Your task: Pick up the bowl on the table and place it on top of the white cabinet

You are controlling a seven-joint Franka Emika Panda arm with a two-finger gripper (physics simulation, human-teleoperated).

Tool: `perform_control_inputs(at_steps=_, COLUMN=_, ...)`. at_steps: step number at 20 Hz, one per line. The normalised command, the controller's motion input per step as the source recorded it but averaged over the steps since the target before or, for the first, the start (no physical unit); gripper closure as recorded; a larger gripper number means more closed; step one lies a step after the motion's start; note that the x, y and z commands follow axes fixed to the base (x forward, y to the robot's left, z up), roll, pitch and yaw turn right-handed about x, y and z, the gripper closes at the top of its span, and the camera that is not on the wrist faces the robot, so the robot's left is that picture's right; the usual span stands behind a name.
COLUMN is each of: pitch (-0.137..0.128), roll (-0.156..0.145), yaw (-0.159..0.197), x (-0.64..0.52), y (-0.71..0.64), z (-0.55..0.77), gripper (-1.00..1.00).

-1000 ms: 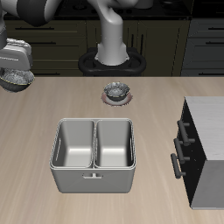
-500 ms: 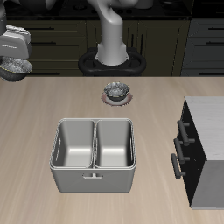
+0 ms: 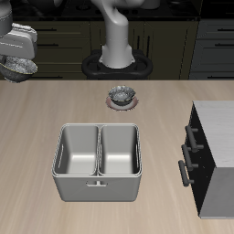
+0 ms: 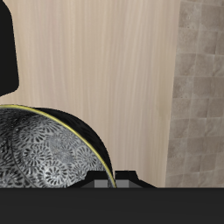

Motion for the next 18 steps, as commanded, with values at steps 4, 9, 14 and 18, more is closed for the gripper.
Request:
perform_control_inputs(at_steps=4, pitch=-0.004, roll=0.030, yaw=-0.009, x=0.06, y=0.30, z=0.10, gripper=1.00)
perform_control_inputs(at_steps=9, pitch=-0.008, roll=0.036, yaw=0.007, x=0.09, y=0.30, z=0.07, gripper=1.00)
perform_control_inputs(at_steps=14, pitch=-0.006, roll=0.030, yaw=-0.007, x=0.17, y=0.56, z=0.03, gripper=1.00)
perform_control_inputs(at_steps=18, pitch=0.001, roll=0.033, yaw=0.021, x=0.10, y=0.44, z=0.00, gripper=1.00)
